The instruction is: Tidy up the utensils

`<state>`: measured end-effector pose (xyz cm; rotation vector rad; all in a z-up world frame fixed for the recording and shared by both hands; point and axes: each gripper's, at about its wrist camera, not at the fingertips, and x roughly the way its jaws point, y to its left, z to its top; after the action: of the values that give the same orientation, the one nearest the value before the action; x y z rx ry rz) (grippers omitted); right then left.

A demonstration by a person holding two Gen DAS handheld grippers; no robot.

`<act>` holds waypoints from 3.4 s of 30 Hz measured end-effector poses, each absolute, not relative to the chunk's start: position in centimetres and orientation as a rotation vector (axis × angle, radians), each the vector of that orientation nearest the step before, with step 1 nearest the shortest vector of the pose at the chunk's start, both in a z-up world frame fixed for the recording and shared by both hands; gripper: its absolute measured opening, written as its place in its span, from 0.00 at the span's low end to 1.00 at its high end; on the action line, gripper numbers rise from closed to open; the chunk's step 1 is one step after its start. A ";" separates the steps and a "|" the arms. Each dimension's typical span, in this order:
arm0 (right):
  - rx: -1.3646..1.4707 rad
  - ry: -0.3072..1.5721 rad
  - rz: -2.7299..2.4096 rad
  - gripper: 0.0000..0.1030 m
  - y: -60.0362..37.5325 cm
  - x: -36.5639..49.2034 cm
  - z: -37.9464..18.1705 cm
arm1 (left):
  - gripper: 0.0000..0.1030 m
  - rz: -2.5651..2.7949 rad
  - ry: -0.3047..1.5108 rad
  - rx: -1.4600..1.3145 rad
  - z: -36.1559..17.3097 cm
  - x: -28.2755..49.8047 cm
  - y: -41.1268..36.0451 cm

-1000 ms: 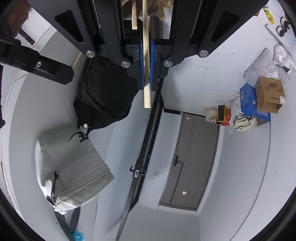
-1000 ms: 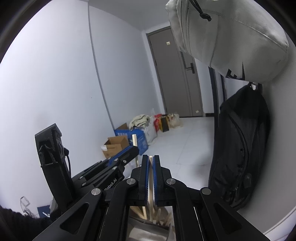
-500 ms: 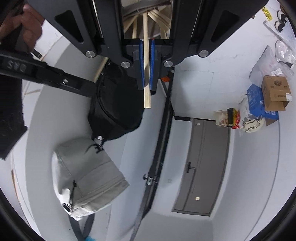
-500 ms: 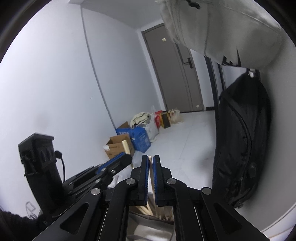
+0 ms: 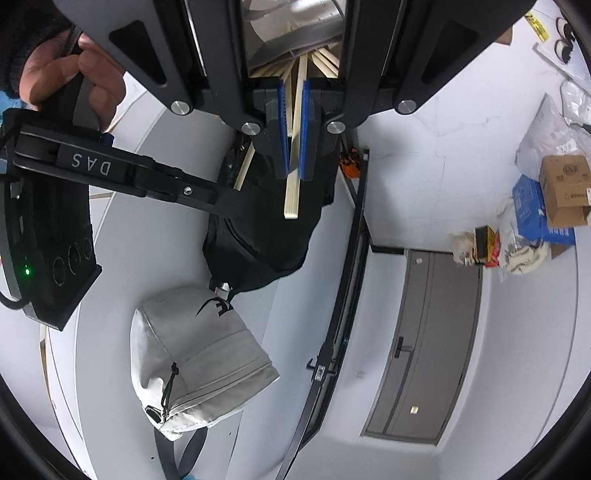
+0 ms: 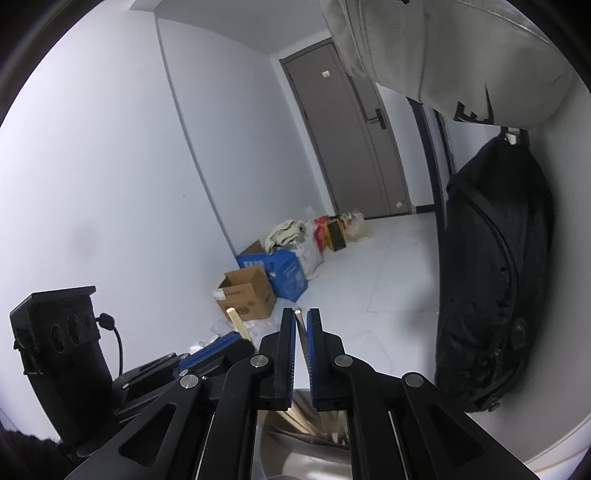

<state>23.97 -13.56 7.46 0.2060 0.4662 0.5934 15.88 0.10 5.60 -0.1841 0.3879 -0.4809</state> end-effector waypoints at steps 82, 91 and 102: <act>0.205 0.282 0.370 1.00 -19.3 2.3 4.2 | 0.98 -0.040 0.386 -0.066 4.6 0.8 -1.4; 0.181 0.281 0.367 1.00 -18.8 2.2 3.9 | 0.98 -0.038 0.371 -0.076 4.9 0.6 -1.3; 0.177 0.282 0.364 1.00 -18.7 2.0 3.9 | 0.98 -0.027 0.374 -0.082 4.8 0.6 -1.1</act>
<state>1.97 -18.74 3.85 0.1766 0.2816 0.3636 0.61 -1.13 4.78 -0.0815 0.3741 -0.0275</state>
